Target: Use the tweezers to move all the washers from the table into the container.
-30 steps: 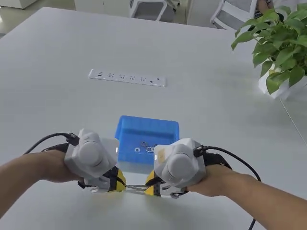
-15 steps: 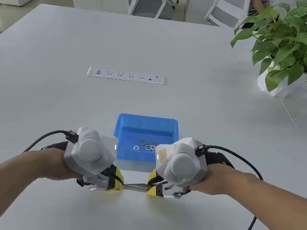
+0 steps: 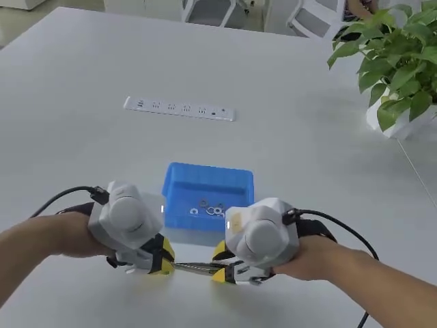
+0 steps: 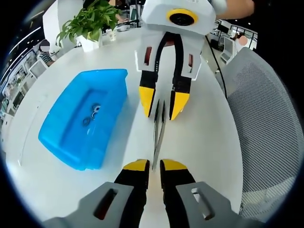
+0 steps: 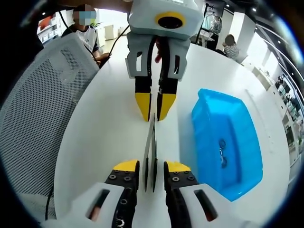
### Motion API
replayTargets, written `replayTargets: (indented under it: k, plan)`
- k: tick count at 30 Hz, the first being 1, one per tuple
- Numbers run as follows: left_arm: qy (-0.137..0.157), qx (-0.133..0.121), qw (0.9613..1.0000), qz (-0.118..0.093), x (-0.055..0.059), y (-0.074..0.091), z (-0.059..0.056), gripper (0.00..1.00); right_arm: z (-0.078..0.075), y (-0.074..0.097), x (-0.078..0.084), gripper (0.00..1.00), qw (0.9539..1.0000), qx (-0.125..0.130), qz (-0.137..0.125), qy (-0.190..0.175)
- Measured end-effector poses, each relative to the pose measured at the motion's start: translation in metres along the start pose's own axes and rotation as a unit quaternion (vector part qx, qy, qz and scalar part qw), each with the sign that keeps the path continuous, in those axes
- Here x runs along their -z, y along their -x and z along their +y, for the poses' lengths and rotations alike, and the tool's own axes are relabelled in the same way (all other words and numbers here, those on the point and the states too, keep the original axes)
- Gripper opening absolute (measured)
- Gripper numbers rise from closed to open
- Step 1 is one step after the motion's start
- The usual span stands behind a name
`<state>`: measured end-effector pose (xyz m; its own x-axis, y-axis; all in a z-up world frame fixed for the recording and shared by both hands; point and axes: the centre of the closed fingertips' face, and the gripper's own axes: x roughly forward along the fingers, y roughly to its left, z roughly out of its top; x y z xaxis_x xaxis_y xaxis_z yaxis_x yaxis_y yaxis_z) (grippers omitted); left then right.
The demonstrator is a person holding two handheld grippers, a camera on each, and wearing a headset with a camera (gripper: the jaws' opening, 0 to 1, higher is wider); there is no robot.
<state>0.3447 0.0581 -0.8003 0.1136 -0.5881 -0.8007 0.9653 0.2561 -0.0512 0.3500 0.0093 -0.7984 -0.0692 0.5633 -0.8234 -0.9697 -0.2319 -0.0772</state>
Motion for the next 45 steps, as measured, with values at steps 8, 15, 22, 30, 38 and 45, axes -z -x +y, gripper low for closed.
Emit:
replayTargets:
  k: [8, 15, 22, 30, 38, 45]
  plan:
    - [0.035, -0.004, 0.9991, -0.025, -0.005, 0.015, 0.000, 0.24, -0.009, 0.023, -0.006, 0.30, 0.9990, 0.030, -0.028, -0.018]
    - [0.065, -0.022, 0.9956, -0.064, -0.016, 0.035, 0.005, 0.31, -0.018, 0.046, -0.008, 0.35, 0.9959, 0.061, -0.054, -0.039]
    - [0.090, -0.047, 0.9904, -0.094, -0.025, 0.060, 0.007, 0.46, -0.038, 0.076, -0.002, 0.50, 0.9848, 0.122, -0.091, -0.084]
    - [0.119, -0.089, 0.9759, -0.160, -0.042, 0.082, 0.018, 0.65, -0.050, 0.098, 0.021, 0.72, 0.9682, 0.163, -0.120, -0.146]
    - [0.121, -0.115, 0.9680, -0.188, -0.046, 0.093, 0.024, 0.81, -0.048, 0.106, 0.026, 0.90, 0.9586, 0.170, -0.142, -0.179]
    - [0.118, -0.123, 0.9681, -0.183, -0.045, 0.093, 0.024, 0.97, -0.050, 0.110, 0.031, 1.00, 0.9531, 0.185, -0.144, -0.191]
